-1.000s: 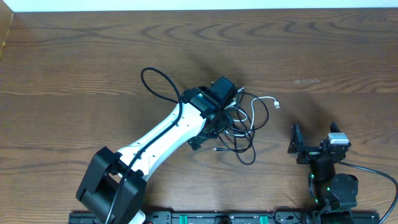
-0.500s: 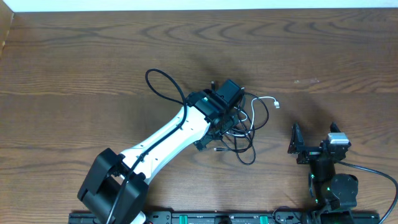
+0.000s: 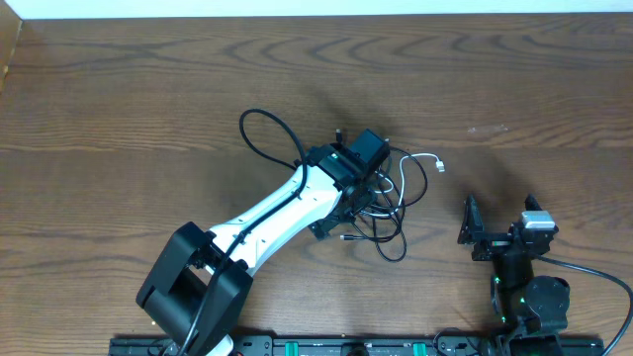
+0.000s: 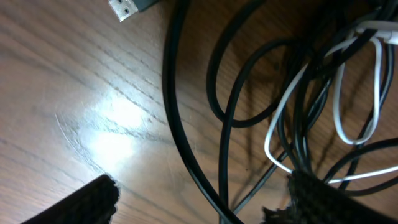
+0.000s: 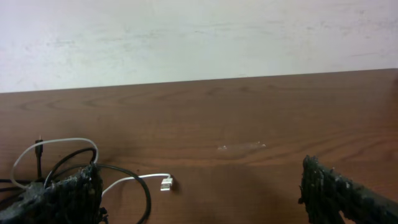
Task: Untangle cables
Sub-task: 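Lower the left gripper and close it on the black cable bundle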
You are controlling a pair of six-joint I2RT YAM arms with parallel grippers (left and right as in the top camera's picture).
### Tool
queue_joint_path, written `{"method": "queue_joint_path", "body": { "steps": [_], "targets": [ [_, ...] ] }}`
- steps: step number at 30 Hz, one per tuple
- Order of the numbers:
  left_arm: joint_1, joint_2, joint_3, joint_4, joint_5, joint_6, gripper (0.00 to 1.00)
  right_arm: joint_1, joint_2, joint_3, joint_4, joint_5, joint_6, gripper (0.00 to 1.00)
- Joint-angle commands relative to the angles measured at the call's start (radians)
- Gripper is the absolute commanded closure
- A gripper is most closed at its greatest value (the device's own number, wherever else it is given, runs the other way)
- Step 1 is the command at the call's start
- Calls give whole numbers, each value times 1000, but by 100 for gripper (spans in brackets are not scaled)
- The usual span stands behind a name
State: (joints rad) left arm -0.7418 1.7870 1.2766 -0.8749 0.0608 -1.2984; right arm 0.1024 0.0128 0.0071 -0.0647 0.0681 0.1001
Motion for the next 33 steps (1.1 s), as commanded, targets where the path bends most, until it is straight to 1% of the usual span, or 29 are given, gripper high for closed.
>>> {"method": "queue_joint_path", "body": {
  "steps": [1,6,13,19,20,21,22,24,25,27,33],
  "targets": [
    [-2,7,-11,-1,-18,-9,20,2,-2,-2,-3,8,11,1],
    [-8,7,-11,2,-17,-9,23,2,-2,-2,-3,8,11,1],
    [-42,7,-11,40,-21,-9,23,2,-2,-2,-3,8,11,1],
    [-44,9,-12,44,-22,-9,24,2,-2,-2,-3,8,11,1],
    [-44,9,-12,44,-21,-10,27,2,-2,-2,-3,8,11,1],
    [-45,10,-12,44,-21,-10,34,2,-2,-2,-3,8,11,1],
    [-45,10,-12,44,-21,-10,43,2,-2,-2,-3,8,11,1],
    [-45,13,-12,45,-22,-10,60,2,-2,-2,-3,8,11,1],
    [-45,16,-12,47,-21,-10,66,2,-2,-2,-3,8,11,1],
    [-45,23,-12,48,-21,-10,68,2,-2,-2,-3,8,11,1],
    [-45,56,-12,48,-13,-10,67,2,-2,-2,-3,8,11,1]
  ]
}}
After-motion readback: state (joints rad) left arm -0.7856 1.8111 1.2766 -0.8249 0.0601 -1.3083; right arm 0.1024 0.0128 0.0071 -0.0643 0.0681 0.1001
